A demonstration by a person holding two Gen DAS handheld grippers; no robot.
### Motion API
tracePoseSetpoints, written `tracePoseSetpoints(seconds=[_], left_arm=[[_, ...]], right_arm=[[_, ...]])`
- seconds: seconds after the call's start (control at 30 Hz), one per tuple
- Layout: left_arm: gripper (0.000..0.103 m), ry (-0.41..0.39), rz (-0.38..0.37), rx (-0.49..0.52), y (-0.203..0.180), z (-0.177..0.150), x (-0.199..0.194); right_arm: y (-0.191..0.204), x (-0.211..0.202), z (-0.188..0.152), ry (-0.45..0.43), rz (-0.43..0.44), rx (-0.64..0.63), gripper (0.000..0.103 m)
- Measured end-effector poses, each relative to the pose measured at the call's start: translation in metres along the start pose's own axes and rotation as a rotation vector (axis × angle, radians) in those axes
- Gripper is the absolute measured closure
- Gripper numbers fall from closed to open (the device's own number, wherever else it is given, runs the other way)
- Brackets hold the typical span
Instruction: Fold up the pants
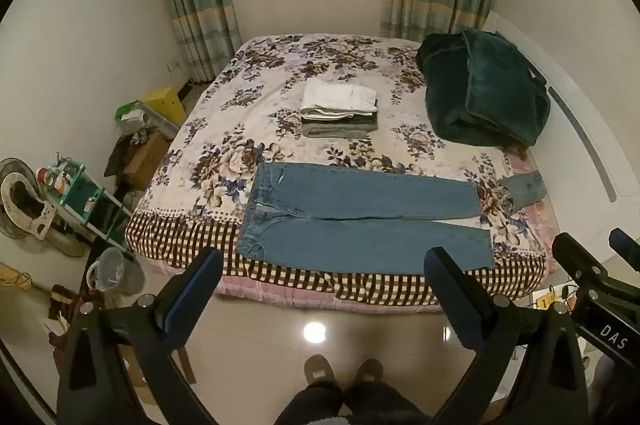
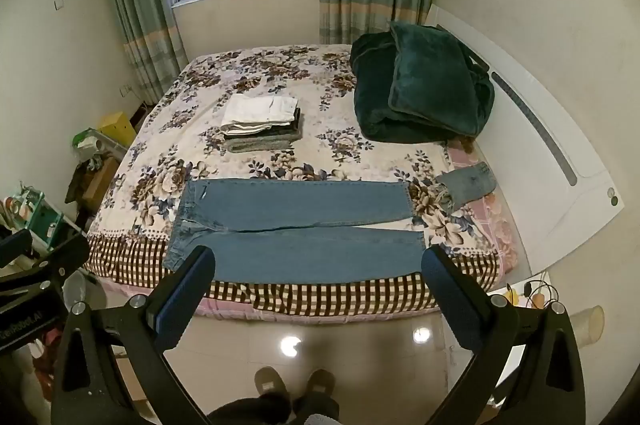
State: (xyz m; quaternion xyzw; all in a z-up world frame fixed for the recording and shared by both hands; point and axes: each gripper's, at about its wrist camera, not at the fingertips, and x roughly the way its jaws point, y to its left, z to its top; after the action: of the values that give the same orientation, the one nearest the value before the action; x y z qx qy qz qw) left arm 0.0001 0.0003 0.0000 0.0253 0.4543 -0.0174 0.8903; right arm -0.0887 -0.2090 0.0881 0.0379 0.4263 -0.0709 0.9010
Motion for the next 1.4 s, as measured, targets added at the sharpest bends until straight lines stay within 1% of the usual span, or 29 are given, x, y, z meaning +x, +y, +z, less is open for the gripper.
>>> tracePoseSetpoints(seconds=[0.47,0.7,1.4], left_arm=[[0.000,-0.006,0.005,-0.004,-0.001,0.000,0.000],[0.000,-0.007,0.004,-0.002,0.006,0.004,-0.004],[0.000,-0.013,0.003,-0.006,0.003,0.008,-0.004]], right_arm=[[0.005,-0.007,0.002,-0.001,0.003,-0.005,0.000],[0.007,-0.006,0.002,-0.001,0.004,-0.006,0.000],[0.008,-0.009,0.004,-0.002,0.004,-0.010,0.000]])
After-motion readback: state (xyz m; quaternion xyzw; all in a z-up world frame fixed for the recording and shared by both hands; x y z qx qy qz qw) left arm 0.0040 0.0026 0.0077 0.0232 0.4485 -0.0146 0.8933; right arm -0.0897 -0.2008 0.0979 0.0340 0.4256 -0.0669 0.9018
